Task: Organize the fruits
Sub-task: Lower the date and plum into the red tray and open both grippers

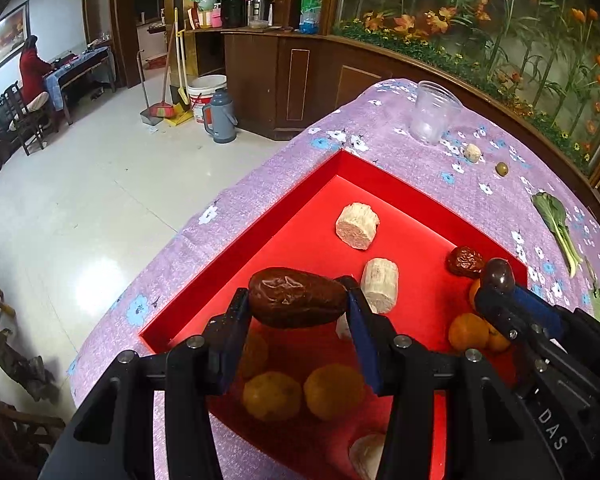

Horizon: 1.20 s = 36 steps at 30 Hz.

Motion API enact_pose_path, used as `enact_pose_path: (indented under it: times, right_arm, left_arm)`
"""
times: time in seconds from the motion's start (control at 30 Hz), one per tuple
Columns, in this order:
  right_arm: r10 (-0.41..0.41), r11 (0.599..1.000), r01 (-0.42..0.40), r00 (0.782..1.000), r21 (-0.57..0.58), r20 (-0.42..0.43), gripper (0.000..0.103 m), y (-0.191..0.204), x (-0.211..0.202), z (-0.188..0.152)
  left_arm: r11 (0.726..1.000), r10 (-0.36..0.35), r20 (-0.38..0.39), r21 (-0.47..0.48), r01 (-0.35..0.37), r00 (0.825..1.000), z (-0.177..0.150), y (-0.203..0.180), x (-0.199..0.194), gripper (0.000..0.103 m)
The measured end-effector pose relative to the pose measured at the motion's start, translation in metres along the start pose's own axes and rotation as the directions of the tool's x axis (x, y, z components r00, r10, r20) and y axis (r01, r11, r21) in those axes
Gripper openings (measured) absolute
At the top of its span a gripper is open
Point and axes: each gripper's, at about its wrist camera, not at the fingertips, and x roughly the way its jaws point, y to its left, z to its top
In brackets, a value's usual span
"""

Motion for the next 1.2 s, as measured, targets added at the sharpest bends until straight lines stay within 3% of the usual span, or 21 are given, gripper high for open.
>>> enact_pose_path:
  times: [1.2]
  right_arm:
    - [-0.039,0.999,0.038,0.999,-0.019,-0.037,0.027,0.011,0.024,0.008]
  left_arm:
    - [1.0,0.031,-0.023,0.004,-0.031,0.999,0.01,-0.005,0.017,0.048]
